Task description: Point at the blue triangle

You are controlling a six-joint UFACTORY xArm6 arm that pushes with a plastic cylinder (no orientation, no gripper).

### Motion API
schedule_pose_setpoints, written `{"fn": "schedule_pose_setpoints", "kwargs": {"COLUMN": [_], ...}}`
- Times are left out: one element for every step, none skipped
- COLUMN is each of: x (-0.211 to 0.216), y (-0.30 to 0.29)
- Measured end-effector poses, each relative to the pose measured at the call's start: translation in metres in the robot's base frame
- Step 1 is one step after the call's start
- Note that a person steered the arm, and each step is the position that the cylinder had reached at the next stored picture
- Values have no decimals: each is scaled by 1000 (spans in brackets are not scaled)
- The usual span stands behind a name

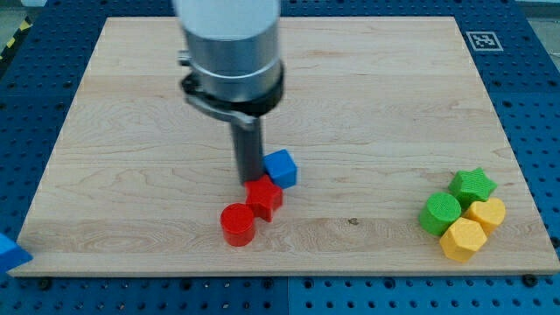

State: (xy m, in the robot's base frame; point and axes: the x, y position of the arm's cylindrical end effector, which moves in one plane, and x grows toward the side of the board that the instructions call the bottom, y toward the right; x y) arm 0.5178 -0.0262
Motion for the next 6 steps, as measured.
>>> {"fn": "schedule_pose_setpoints", "kwargs": {"x": [0,0,0,0,-4,14], "y": [19,19,19,-28,-104,-168]}}
